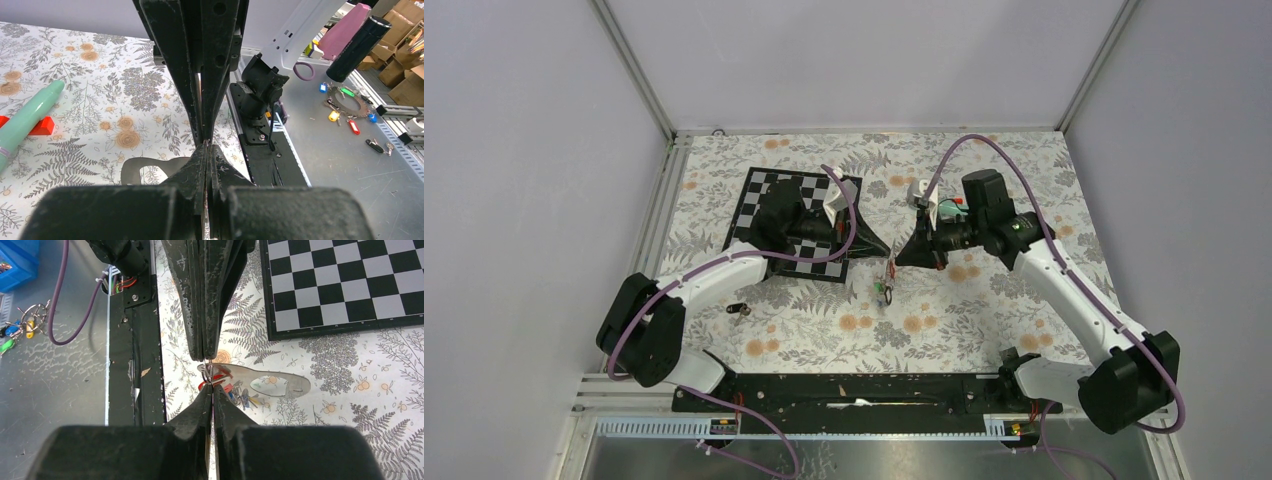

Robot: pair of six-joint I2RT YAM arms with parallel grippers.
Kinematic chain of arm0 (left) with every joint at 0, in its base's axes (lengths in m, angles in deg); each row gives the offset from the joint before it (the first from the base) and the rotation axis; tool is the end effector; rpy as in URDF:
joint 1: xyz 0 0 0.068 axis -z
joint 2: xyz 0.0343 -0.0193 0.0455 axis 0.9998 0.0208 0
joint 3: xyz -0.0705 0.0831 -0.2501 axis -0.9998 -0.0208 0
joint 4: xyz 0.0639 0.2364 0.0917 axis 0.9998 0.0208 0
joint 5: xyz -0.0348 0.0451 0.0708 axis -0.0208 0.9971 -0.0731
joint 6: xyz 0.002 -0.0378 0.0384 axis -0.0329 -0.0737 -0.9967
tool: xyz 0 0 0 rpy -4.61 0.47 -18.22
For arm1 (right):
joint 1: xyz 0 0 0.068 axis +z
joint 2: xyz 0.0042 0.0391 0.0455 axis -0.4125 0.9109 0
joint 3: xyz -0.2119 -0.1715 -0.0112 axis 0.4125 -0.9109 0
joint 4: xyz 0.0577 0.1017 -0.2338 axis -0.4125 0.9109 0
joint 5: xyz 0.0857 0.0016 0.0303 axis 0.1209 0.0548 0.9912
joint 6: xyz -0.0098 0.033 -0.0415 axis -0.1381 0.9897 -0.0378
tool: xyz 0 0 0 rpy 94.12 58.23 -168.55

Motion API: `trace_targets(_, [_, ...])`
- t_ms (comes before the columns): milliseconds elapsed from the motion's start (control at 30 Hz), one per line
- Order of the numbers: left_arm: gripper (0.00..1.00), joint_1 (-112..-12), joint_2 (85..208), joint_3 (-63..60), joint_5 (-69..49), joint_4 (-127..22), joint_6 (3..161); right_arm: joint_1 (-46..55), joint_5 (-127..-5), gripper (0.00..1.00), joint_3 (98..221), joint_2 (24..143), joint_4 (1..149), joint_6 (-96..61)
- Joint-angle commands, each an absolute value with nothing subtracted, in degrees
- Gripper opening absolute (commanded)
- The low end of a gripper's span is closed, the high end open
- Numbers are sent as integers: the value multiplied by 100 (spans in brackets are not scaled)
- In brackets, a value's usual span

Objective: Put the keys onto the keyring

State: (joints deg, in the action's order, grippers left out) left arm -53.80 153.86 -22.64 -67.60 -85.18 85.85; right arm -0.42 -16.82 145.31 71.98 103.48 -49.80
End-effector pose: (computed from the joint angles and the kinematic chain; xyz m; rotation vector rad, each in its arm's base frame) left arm 0.2390 -0.2068 0.3025 1.2348 1.2764 -1.5136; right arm 0.2189 0.1297 0.3270 -1.3191 1.6021 1.0682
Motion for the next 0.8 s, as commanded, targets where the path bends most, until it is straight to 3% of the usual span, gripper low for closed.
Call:
trace_targets(0, [0, -5409, 15182, -2273, -6971, -9232, 8730, -72, -1411, 7, 14419, 7309, 10009, -4715])
trace_targets(167, [0, -5409, 15173, -2328, -6991, -9341, 8773, -72, -1346, 7, 14398, 7379, 9889, -4610])
trace_targets(467, [0, -5418, 15174, -2375, -6902, -9400, 8857, -72, -1592, 33, 14579, 7093, 10205, -5014])
trace_targets(767, [0, -5418, 15249, -2386, -6842, -9524, 9071, -73, -1780, 45, 14786, 6889, 10495, -5517])
